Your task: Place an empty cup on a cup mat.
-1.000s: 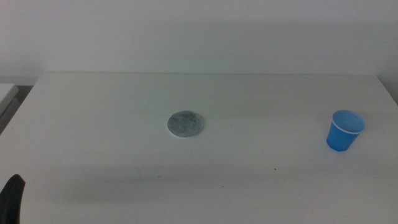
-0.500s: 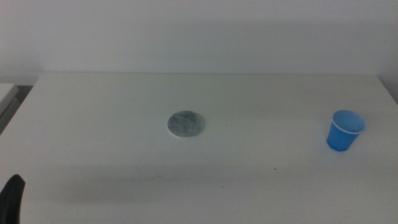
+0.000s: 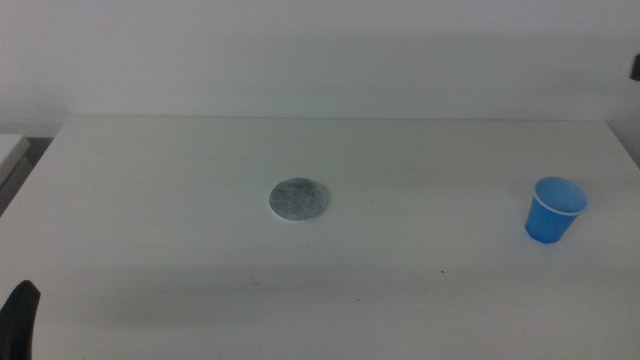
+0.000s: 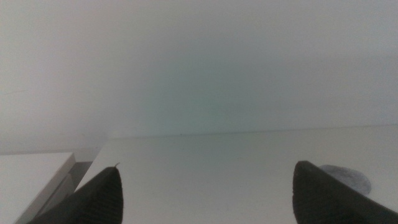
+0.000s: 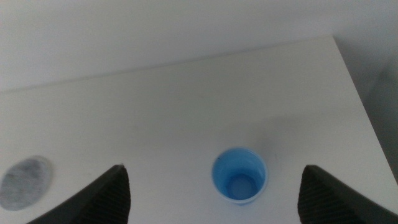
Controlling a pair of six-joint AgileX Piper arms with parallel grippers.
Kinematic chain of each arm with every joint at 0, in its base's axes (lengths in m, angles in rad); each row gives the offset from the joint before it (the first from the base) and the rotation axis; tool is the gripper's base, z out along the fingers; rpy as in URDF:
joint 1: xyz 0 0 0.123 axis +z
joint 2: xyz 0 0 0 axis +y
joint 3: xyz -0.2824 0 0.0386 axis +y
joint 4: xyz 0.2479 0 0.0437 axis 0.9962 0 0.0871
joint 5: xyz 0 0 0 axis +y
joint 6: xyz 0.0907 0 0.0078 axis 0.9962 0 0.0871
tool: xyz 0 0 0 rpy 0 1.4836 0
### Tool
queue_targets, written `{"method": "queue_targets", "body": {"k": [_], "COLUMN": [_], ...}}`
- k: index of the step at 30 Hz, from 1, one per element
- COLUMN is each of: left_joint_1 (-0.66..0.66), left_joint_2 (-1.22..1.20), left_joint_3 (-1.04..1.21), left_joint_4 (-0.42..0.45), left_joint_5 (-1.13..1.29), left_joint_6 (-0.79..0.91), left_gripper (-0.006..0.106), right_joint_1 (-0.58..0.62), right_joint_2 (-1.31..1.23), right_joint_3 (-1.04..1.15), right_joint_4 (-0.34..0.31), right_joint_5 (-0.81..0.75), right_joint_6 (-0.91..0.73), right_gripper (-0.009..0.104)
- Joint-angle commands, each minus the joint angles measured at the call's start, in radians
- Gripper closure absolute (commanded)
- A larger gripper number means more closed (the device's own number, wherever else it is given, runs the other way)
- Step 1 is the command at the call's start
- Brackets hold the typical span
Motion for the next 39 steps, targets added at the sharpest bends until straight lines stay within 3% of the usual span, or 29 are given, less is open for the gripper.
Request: {"method": "queue_targets", "body": {"k": [1, 6, 12, 15, 30, 33, 35, 39], "left_joint_1": [-0.003, -0.003, -0.003, -0.003, -0.003, -0.003, -0.003, -0.003], "left_joint_2": [0.005, 0.005, 0.005, 0.005, 0.005, 0.005, 0.005, 0.005], "left_joint_3": [0.0, 0.0, 0.0, 0.0, 0.0, 0.0, 0.0, 0.0], "left_joint_4": [-0.003, -0.003, -0.003, -0.003, -0.003, -0.003, -0.003, -0.003], "left_joint_5": [-0.011, -0.011, -0.011, -0.011, -0.011, -0.011, -0.011, -0.011], "left_joint_6": [0.0, 0.0, 0.0, -0.002, -0.002, -0.002, -0.002, -0.002], "left_gripper": [0.007, 0.007, 0.007, 0.007, 0.007, 0.007, 0.007, 0.007], "right_joint_1": [0.001, -0.018, -0.125, -0.157, -0.159, -0.159, -0.159, -0.158], "right_joint_2": [0.088, 0.255, 0.432, 0.503, 0.731, 0.756, 0.768, 0.775], "right_joint_3": [-0.079, -0.138, -0.141, -0.141, -0.142, -0.142, -0.142, -0.142], "right_joint_4": [-0.025, -0.042, 0.043, 0.05, 0.053, 0.053, 0.053, 0.059], "right_joint_5": [0.057, 0.102, 0.122, 0.122, 0.0, -0.009, -0.014, -0.047], "right_joint_6": [0.012, 0.037, -0.011, -0.022, -0.025, -0.025, -0.025, -0.025], "right_gripper": [0.002, 0.002, 0.002, 0.002, 0.004, 0.017, 0.036, 0.09]}}
